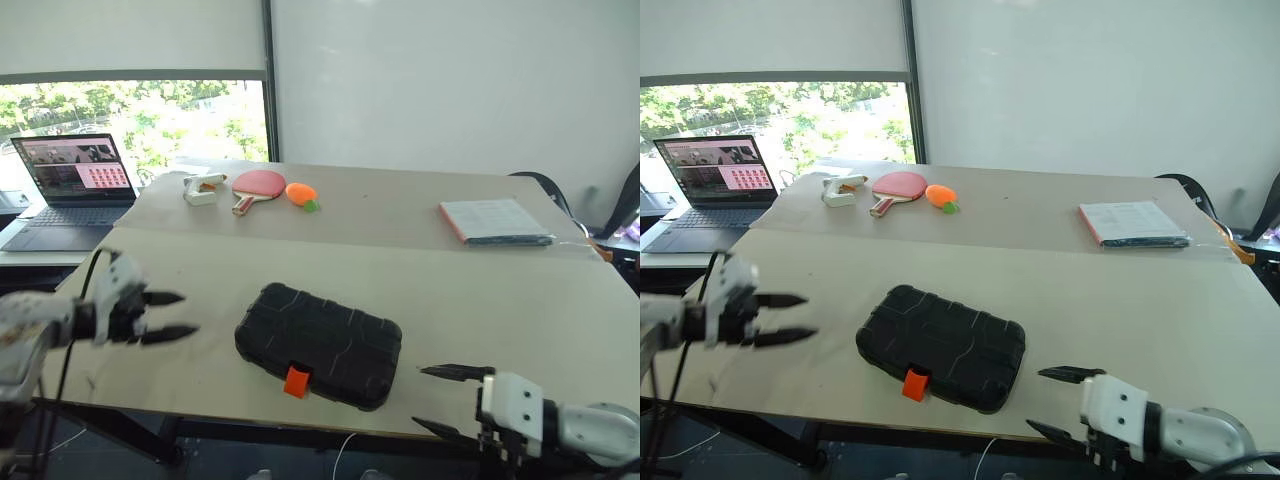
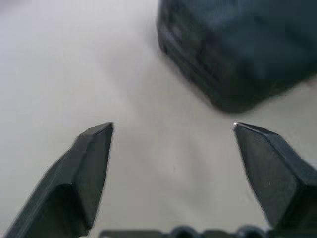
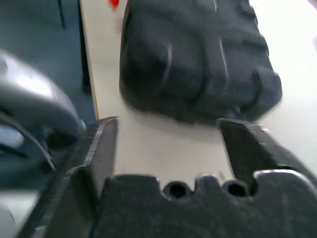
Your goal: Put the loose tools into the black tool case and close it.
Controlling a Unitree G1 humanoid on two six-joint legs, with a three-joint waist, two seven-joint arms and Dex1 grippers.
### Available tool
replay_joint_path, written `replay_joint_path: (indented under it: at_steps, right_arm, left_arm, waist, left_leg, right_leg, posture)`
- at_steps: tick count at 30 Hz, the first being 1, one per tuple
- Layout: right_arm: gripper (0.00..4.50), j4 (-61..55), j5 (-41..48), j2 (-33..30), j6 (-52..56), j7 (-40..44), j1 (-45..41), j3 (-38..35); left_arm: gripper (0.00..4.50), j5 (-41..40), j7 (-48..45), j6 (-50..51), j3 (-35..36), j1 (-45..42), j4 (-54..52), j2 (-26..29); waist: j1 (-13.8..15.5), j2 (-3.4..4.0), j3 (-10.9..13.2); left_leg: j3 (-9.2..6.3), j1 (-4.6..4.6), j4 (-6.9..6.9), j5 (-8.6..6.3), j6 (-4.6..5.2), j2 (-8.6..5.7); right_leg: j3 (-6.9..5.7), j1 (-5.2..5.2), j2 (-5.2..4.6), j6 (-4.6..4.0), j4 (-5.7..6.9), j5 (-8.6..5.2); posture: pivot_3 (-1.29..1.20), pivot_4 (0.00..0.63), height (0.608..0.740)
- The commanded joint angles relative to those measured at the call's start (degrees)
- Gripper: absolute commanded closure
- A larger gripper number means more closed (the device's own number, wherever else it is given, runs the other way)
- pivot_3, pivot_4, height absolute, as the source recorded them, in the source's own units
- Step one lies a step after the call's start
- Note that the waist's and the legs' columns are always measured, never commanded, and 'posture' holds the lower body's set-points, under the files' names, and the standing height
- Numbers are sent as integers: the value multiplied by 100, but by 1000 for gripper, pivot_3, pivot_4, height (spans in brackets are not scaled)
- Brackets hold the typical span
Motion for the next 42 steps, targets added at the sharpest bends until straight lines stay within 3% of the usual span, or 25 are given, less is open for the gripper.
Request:
replay_joint_path:
  at_steps: [1,8,9,15,20,28,36,42]
  right_arm:
    - [2018,-503,539,44,823,92,-388,227]
    - [4485,-664,570,134,1598,358,-917,844]
    - [4500,-659,545,159,1661,403,-954,941]
    - [4500,-515,418,479,1991,414,-1414,1371]
    - [4500,-203,98,883,2205,149,-1870,1579]
    - [4500,660,-430,985,1899,-47,-2200,979]
    - [4500,826,-630,990,1703,154,-2095,729]
    - [4500,233,-126,995,2051,422,-1787,669]
  left_arm:
    - [1728,750,-274,-713,-886,-1447,1103,-431]
    - [4312,1854,-339,-2092,-1943,-3350,3230,-1710]
    - [4490,1986,-259,-2242,-2032,-3559,3535,-1906]
    - [4490,2561,351,-2975,-2210,-4290,4877,-2720]
    - [4490,2641,27,-3157,-2201,-4368,5157,-2965]
    - [4490,2719,-1571,-2664,-2520,-3472,4069,-2481]
    - [4490,2446,-1575,-1890,-2195,-2784,2957,-2017]
    - [4490,1791,-1445,-417,-1595,-3170,2374,-1939]
  waist:
    - [26,-6,-4]
    - [32,-13,-2]
    - [38,-13,-2]
    - [-27,-20,2]
    - [-84,-22,3]
    - [-220,-19,1]
    - [-249,4,-13]
    - [-227,1,-11]
  left_leg:
    - [-4,0,4,0,0,-8]
    - [-5,-31,8,-9,14,-13]
    - [-6,-33,9,-9,15,-14]
    - [-12,-46,18,-11,18,-17]
    - [-18,-50,18,-11,18,-18]
    - [-14,-19,19,-10,17,-16]
    - [-16,-17,7,-15,25,-15]
    - [-20,-32,11,-17,28,-16]
  right_leg:
    - [-1,9,1,-12,1,7]
    - [2,-5,-3,-4,-12,8]
    - [1,-6,-3,-4,-12,8]
    - [2,-10,-4,4,-13,10]
    - [0,-15,-3,3,-7,10]
    - [8,3,-1,3,0,13]
    - [7,-1,-2,0,6,10]
    - [3,-10,-2,1,4,10]
  posture:
    - [0,150,737]
    - [0,150,737]
    - [0,150,737]
    - [0,150,737]
    - [0,150,737]
    - [0,150,737]
    - [0,150,737]
    - [0,150,737]
